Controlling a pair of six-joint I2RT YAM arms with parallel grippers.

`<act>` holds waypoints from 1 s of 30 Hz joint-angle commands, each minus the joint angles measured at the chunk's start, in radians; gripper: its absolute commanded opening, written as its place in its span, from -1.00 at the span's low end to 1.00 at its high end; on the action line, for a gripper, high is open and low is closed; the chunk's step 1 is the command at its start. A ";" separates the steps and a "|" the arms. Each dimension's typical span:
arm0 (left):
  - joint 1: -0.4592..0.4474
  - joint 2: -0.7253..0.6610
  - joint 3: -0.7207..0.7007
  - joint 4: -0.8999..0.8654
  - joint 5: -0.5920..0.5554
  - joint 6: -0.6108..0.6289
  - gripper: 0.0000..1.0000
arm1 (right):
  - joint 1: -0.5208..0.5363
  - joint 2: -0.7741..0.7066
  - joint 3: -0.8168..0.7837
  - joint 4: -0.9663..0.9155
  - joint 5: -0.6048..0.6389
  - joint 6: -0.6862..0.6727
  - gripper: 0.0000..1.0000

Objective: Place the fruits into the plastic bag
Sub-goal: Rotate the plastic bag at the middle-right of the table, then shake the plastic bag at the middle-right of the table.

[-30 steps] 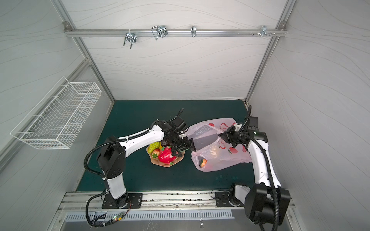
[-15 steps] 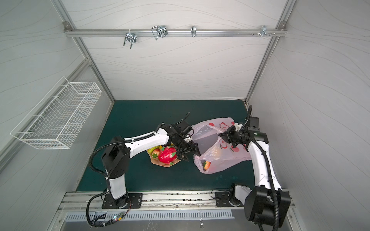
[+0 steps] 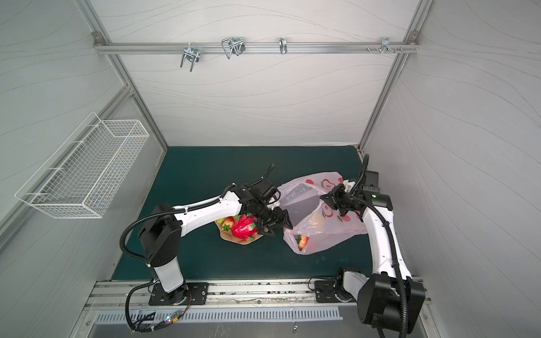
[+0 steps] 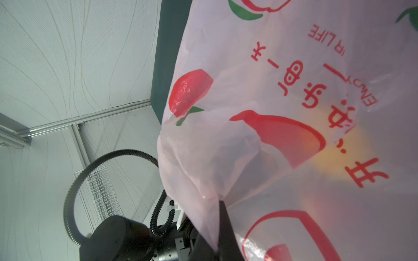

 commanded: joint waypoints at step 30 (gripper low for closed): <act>-0.128 0.009 0.010 0.105 -0.332 0.293 0.84 | -0.008 0.004 0.042 -0.018 -0.013 0.001 -1.00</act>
